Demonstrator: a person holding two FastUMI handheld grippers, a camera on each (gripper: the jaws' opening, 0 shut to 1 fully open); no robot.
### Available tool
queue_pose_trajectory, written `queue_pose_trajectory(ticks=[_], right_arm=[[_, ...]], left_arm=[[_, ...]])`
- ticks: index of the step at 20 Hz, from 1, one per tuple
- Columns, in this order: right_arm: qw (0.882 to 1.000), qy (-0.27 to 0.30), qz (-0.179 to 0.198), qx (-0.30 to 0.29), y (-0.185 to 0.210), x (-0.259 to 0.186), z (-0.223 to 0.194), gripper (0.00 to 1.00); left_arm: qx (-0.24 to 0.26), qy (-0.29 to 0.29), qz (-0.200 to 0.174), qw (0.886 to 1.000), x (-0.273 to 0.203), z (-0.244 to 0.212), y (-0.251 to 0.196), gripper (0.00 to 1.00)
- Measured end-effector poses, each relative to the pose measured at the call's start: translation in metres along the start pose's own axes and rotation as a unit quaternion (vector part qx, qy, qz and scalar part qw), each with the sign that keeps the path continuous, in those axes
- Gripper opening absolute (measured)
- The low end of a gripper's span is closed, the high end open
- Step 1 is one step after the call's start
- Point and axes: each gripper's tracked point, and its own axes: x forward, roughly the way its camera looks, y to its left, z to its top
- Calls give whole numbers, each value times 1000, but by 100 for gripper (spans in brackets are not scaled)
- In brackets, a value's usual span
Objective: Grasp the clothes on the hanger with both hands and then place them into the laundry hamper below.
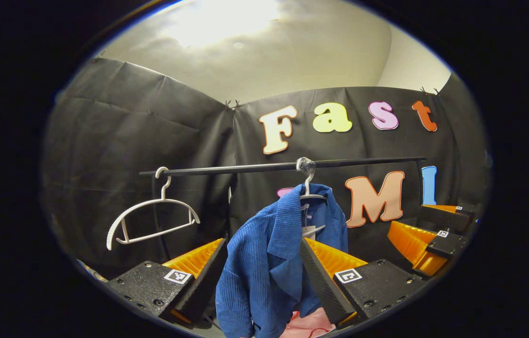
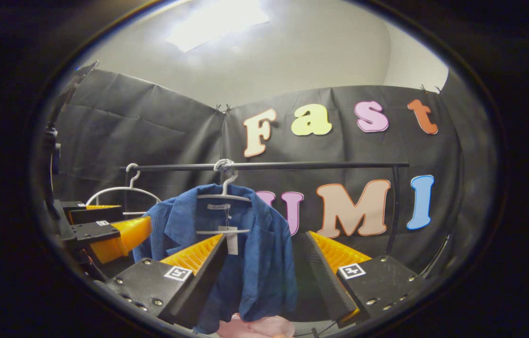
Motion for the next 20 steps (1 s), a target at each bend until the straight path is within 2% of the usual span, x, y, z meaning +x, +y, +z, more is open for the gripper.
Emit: queue_pose_trajectory(ticks=[10,20], right_arm=[[1000,1,-21,-5,-3,1,-1,96],[998,14,-59,-30,-17,-4,0,96]], left_arm=[[11,7,-8,1000,15,-9,-13,93],[16,24,-15,999,38,-34,-41,93]])
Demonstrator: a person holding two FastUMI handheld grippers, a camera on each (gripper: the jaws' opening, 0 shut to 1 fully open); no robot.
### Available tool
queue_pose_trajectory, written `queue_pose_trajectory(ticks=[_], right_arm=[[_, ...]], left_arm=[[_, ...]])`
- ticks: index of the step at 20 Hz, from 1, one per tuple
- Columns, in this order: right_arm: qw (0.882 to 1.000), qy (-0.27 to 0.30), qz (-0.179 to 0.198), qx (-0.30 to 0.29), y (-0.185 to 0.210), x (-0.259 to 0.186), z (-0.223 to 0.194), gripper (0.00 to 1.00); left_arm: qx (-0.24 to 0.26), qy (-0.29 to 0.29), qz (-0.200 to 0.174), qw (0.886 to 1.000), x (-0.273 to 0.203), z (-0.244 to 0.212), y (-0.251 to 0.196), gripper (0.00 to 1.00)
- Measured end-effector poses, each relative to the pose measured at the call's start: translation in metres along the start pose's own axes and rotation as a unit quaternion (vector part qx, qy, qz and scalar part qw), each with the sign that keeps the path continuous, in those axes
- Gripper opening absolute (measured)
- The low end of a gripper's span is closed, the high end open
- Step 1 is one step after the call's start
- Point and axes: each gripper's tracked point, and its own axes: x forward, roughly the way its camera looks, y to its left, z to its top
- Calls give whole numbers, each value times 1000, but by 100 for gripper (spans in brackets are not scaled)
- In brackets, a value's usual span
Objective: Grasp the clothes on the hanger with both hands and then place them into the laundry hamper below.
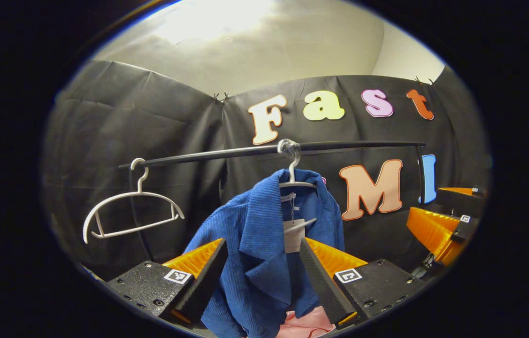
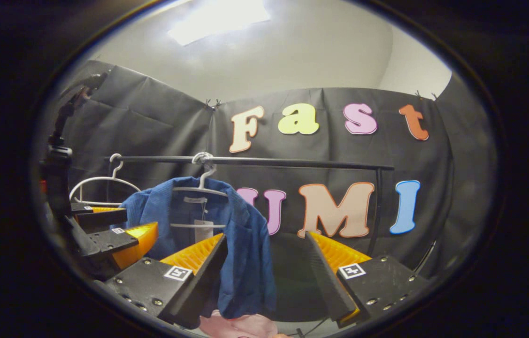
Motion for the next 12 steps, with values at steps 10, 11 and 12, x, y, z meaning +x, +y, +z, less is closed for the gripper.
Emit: queue_pose_trajectory(ticks=[10,11,12], right_arm=[[999,13,-31,-23,-55,6,-6,98],[999,14,-32,-23,-57,8,-5,98],[999,15,-32,-23,-59,9,-6,98]], left_arm=[[0,34,53,998,31,-43,-7,92],[1,39,60,997,35,-47,-6,92],[4,43,69,997,38,-50,-3,92]])
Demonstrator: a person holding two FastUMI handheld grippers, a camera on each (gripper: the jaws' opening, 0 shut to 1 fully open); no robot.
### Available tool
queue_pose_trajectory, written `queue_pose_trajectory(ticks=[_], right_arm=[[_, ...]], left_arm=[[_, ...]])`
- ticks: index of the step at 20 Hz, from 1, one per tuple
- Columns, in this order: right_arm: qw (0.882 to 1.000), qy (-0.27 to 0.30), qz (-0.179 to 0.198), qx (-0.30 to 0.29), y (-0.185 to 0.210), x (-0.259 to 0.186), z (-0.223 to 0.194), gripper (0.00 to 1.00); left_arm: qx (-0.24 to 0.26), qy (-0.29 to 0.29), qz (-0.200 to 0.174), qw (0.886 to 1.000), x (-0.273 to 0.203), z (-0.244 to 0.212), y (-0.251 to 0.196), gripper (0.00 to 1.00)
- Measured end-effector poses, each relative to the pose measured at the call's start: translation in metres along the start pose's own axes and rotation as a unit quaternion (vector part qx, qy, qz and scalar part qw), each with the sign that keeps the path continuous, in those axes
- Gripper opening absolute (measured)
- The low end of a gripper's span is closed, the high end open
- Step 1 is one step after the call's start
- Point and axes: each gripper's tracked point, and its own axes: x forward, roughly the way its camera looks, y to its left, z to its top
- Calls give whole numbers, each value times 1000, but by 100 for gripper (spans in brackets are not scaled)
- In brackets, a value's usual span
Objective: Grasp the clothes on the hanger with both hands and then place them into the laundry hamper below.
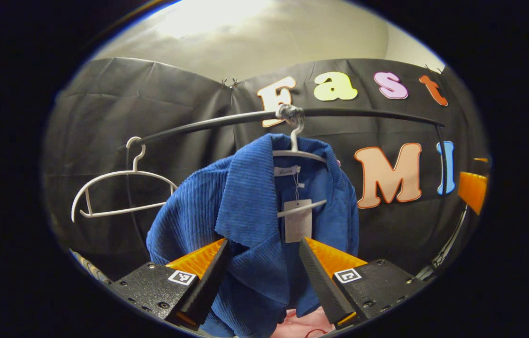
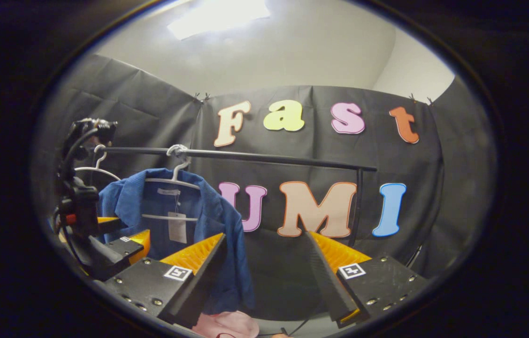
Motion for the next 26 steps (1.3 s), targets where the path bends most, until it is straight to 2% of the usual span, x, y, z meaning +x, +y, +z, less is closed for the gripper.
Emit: queue_pose_trajectory(ticks=[2,4,6,7,11,12,16,19,26], right_arm=[[1000,1,1,-2,0,1,0,96],[1000,0,3,-4,0,3,-2,96],[1000,0,6,-2,1,4,-2,98],[1000,1,7,-2,2,5,-3,98],[1000,2,13,2,7,10,-6,97],[1000,2,16,3,8,11,-7,97],[1000,2,29,7,19,16,-10,98],[999,6,42,7,29,21,-15,98],[996,9,85,17,64,41,-26,98]], left_arm=[[8,3,18,1000,8,-5,5,92],[15,5,28,999,15,-9,8,87],[13,8,34,999,20,-12,13,78],[11,8,36,999,21,-14,15,64],[8,11,31,999,25,-16,16,58],[7,9,28,1000,27,-15,16,53],[2,15,19,1000,27,-17,21,19],[6,15,7,1000,24,-17,20,5],[24,10,-35,999,12,-13,18,0]])
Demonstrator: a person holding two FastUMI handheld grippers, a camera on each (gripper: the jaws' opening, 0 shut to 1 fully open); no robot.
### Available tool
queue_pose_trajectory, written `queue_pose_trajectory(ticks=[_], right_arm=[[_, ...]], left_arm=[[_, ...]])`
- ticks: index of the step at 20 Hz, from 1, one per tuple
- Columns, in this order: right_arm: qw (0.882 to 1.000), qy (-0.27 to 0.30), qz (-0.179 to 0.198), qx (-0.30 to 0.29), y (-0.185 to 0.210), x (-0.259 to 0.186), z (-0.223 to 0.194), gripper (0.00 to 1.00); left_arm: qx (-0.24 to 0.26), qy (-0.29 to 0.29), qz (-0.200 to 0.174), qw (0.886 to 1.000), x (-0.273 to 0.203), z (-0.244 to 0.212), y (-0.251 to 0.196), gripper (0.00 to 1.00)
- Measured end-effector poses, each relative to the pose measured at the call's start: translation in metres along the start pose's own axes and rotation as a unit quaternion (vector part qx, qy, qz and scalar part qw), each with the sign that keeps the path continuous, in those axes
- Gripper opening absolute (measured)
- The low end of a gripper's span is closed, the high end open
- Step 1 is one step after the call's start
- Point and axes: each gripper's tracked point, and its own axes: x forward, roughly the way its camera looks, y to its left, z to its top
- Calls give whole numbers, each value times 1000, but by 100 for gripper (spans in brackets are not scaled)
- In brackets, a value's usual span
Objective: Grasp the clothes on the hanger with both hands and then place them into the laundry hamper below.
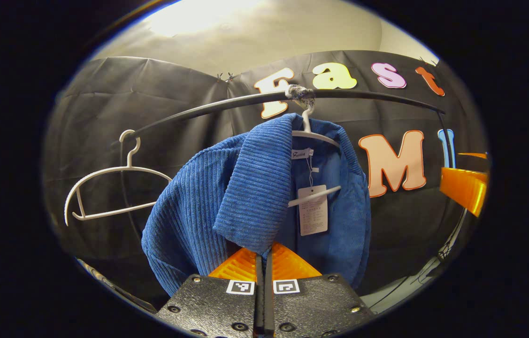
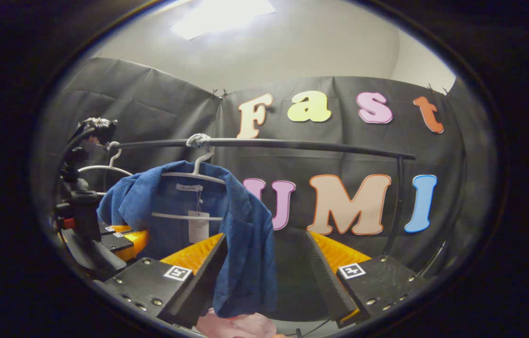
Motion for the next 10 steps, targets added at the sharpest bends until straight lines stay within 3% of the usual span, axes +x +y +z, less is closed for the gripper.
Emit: queue_pose_trajectory(ticks=[10], right_arm=[[998,27,41,35,31,61,-26,98]], left_arm=[[12,-4,-38,999,-11,5,6,0]])
